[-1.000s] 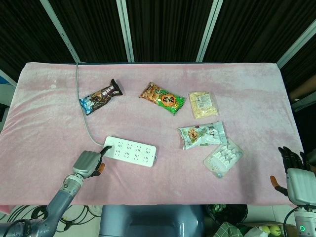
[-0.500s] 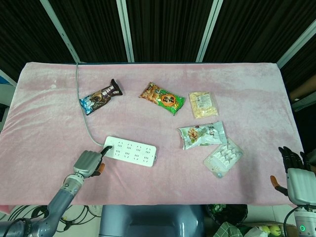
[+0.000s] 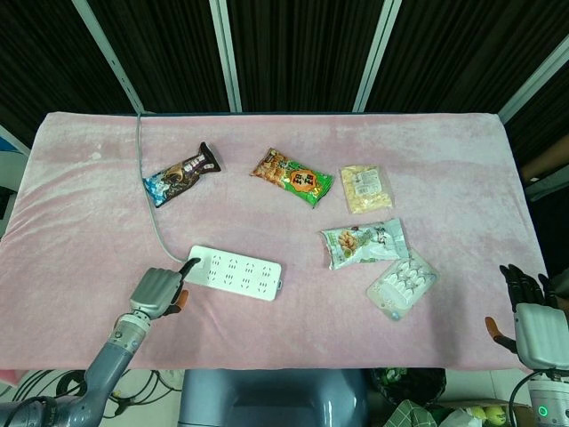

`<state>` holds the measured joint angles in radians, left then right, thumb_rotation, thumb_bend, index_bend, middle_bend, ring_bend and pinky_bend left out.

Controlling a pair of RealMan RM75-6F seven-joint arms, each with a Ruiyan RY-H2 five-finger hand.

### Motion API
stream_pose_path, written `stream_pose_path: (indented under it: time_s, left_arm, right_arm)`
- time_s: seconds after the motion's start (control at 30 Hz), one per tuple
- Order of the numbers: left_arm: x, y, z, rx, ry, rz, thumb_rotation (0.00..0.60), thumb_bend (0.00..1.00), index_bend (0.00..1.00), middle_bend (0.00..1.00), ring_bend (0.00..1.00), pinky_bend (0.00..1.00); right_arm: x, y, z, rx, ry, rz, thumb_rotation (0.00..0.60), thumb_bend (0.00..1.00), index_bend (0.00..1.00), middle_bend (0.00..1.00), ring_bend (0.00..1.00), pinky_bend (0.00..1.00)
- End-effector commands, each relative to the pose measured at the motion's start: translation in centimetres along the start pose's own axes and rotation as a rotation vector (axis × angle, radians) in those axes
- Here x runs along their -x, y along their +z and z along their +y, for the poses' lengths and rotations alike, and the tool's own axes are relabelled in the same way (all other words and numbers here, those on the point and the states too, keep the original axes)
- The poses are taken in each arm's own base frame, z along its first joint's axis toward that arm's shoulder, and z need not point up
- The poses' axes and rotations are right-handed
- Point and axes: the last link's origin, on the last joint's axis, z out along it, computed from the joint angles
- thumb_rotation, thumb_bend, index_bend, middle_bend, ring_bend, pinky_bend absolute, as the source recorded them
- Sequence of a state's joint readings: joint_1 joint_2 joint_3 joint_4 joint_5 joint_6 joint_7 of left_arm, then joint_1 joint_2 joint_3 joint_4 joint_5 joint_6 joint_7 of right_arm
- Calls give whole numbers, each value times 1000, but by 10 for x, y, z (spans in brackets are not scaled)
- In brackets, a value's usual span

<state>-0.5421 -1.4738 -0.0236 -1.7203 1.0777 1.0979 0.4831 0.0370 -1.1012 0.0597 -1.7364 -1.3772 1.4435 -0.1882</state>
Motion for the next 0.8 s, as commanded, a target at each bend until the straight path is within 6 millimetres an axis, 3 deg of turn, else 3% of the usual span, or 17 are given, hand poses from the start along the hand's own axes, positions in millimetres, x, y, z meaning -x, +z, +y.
stream_pose_path:
  time_s: [0.03,0.13,0.17,0.23,0.3,0.37,0.43,0.53,0.6,0.67,0.8]
  left_arm:
    - [-8,-3,3,13,-20,45,600,523,85,750,822,835]
    - [-19,-8,3,19,-13,109,600,449,85,688,754,794]
    - [-23,-11,2,22,-6,131,600,397,85,623,666,736]
    - [-32,-22,-1,27,10,176,600,304,85,449,417,551]
    - [-40,-36,-5,33,21,210,600,204,85,217,111,276]
    - [-51,-50,-14,19,31,260,600,142,85,108,14,131]
    - [-62,-67,-27,-8,33,319,600,90,85,52,0,47]
    - [-73,-97,-55,-78,0,369,600,65,85,32,0,2]
    - [-77,-124,-97,-199,-33,369,600,64,85,32,0,0]
    - [-73,-129,-114,-202,-52,319,600,64,85,33,0,0]
    - [-65,-126,-123,-183,-47,251,600,64,85,36,0,0]
  right_arm:
    - [0,0,0,0,0,-1,600,230,115,77,130,65]
    - [0,0,1,6,3,0,600,231,115,77,130,65]
    - [-1,1,1,7,4,1,600,230,115,77,130,65]
    - [-1,1,2,9,5,2,600,231,115,77,130,65]
    - [-1,1,2,9,4,1,600,231,115,77,130,64]
    - [-1,1,2,10,4,1,600,231,115,77,129,65]
    - [-2,0,2,11,4,1,600,231,115,77,130,65]
    - [-2,0,3,15,8,2,600,231,115,77,130,65]
    - [-2,0,2,12,5,2,600,231,115,77,130,65]
    - [-2,-1,1,10,3,3,600,231,115,77,130,64]
    - [-2,-2,0,8,3,6,600,231,115,77,130,64]
